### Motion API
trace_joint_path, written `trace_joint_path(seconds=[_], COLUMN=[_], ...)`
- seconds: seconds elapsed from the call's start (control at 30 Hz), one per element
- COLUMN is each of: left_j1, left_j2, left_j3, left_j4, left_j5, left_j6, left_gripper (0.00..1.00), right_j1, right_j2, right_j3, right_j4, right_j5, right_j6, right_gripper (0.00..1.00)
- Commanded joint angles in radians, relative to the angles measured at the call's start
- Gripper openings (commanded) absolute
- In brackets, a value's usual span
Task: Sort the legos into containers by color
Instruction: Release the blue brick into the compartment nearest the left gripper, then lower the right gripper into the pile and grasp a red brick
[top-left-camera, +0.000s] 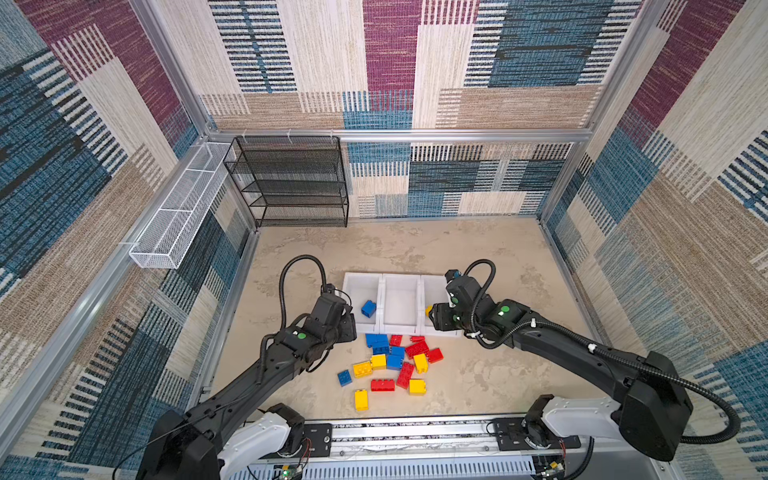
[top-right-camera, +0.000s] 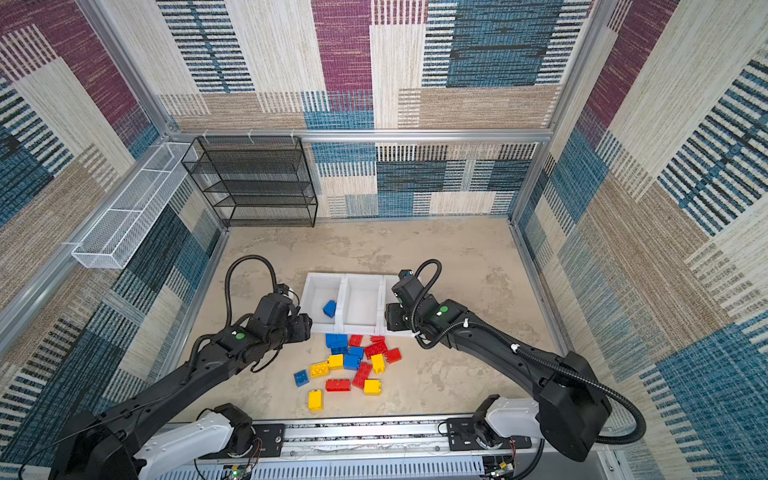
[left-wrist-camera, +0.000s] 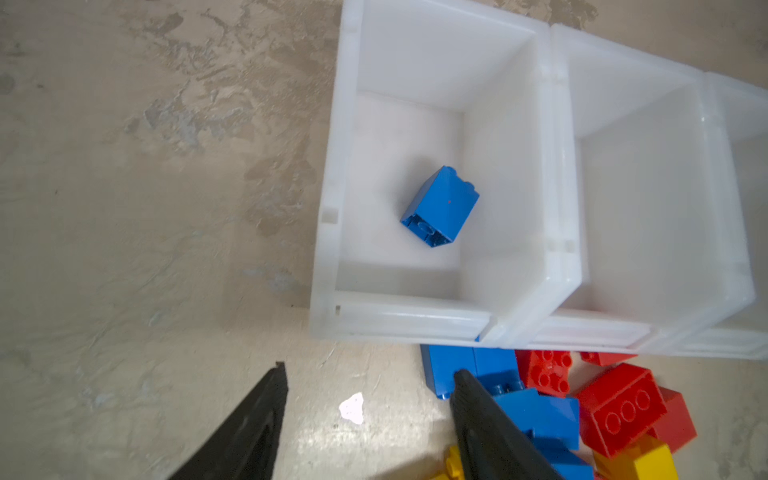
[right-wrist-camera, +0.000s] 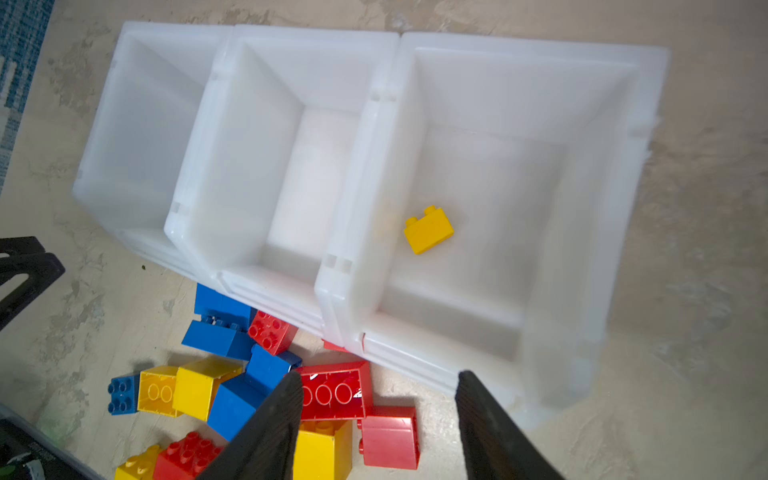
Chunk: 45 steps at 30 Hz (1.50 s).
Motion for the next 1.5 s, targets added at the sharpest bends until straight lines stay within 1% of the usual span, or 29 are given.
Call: trace_joint_path(seconds=[0.0, 0.2, 0.4, 0.53, 1.07, 1.47], left_j1=[0.001, 0.001, 0.001, 0.002, 0.001, 0.002], left_j2=[-0.062, -0.144, -0.141, -0.139, -0.185, -0.185], left_j3=[-0.045, -0.112, -0.111, -0.117, -0.150, -0.160], left_j4=[-0.048, -0.048, -0.053, -0.052, -0.061, -0.056], left_j5=[-0.028, -0.027, -0.012, 0.002, -0.002, -0.001], left_j6=[-0.075, -0.118, -0.118, -0.128, -0.151, -0.156], left_gripper=[0.66, 0.67, 0.66, 0.66, 0.66, 0.66], right_j1=[0.040, 0.113, 0.178, 0.210, 0.227, 0.230], right_j2=[0.031, 0.084, 0.137, 0.194, 0.330, 0.357], right_j3=[0.008, -0.016, -0.024, -0.002, 0.068, 0.082], right_j4=[-0.008, -0.036, -0.030, -0.046, -0.048, -0.045], right_j5=[-0.018, -0.022, -0.019, 0.002, 0.040, 0.031], right_j6=[-0.014, 0.012, 0.006, -0.001, -0.036, -0.037], right_gripper=[0.62, 0.64, 0.69, 0.77, 0.79, 0.79])
